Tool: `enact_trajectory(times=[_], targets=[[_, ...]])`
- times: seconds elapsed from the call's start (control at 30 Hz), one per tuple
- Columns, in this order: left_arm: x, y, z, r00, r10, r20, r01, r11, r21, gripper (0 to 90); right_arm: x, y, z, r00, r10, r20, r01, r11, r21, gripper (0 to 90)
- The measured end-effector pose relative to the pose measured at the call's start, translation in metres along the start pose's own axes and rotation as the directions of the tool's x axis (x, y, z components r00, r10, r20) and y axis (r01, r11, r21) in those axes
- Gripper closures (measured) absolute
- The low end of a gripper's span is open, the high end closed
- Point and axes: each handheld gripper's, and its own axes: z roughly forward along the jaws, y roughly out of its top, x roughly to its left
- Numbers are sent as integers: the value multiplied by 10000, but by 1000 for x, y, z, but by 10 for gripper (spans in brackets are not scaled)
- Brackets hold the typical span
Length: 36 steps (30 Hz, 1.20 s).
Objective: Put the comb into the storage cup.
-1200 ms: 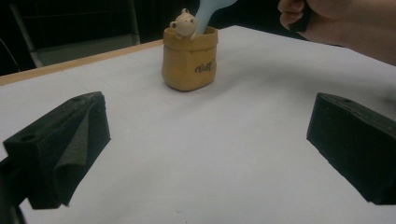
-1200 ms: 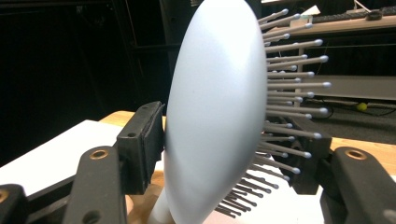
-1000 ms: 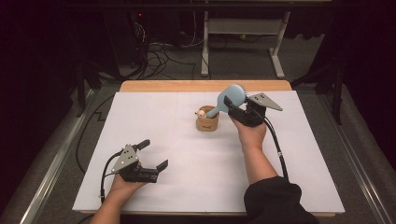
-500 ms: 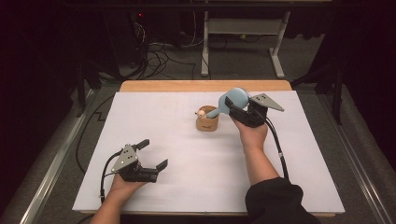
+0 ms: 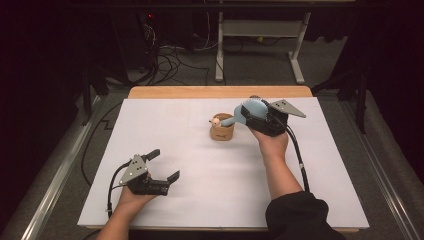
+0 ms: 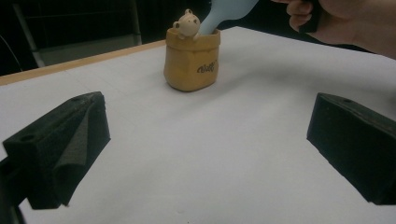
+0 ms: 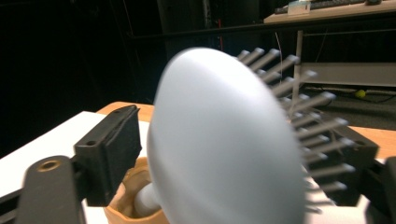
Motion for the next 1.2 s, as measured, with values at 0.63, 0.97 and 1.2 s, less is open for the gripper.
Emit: enact_trajectory(times=[0.63, 0.97, 1.2], targets=[[0, 0, 1, 10000, 14, -15, -14, 10000, -14, 3, -1, 2, -9, 9990, 121, -427, -97, 9984, 558, 5], [1, 0, 0, 10000, -6, -54, 6, 10000, -26, 2, 1, 2, -18, 9988, -11, -489, 40, 9982, 595, 4], [1, 0, 1, 10000, -28, -86, 28, 10000, -16, 3, -2, -5, -27, 9988, -103, -469, 141, 9967, 804, 5]])
